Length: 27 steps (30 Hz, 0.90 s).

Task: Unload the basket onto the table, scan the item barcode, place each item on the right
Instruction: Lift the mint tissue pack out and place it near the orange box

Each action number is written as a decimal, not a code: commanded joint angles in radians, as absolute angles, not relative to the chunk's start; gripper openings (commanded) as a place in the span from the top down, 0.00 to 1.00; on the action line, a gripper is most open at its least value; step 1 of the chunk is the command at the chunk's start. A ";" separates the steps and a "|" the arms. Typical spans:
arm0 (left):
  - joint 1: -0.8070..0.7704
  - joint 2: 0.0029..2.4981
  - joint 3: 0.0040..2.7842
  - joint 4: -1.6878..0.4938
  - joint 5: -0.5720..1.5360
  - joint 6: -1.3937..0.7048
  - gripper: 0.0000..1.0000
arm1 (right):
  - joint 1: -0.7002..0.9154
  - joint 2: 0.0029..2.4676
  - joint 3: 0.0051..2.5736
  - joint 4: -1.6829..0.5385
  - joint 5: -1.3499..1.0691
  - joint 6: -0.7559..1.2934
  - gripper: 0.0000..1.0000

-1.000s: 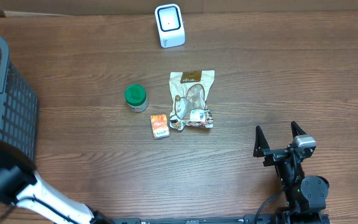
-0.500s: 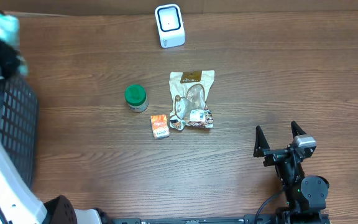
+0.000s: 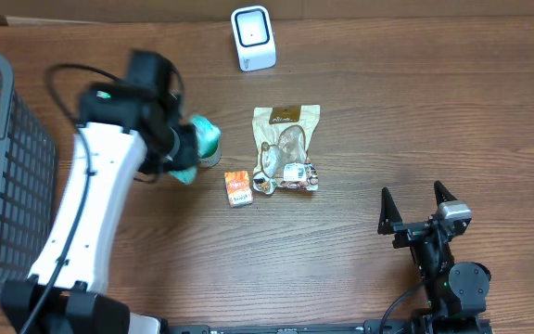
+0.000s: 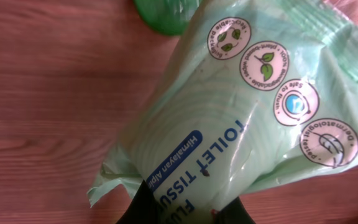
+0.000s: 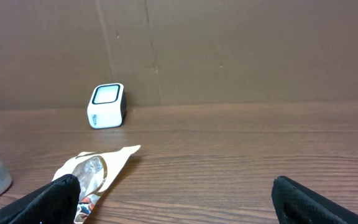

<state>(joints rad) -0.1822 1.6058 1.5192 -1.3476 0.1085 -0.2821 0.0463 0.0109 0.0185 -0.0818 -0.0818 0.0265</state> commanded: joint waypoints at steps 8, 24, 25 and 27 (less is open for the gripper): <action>-0.224 1.596 1.265 -1.187 0.076 -0.327 0.96 | 0.044 0.003 0.008 -0.077 -0.083 0.030 0.00; -0.223 1.595 1.205 -1.081 0.104 -0.324 0.65 | 0.044 0.003 0.008 -0.077 -0.083 0.030 0.00; -0.223 1.594 1.229 -1.081 0.124 -0.318 0.68 | 0.044 0.003 0.008 -0.077 -0.083 0.030 0.00; -0.223 1.594 1.316 -1.103 0.138 -0.309 0.68 | 0.044 0.003 0.008 -0.077 -0.083 0.030 0.00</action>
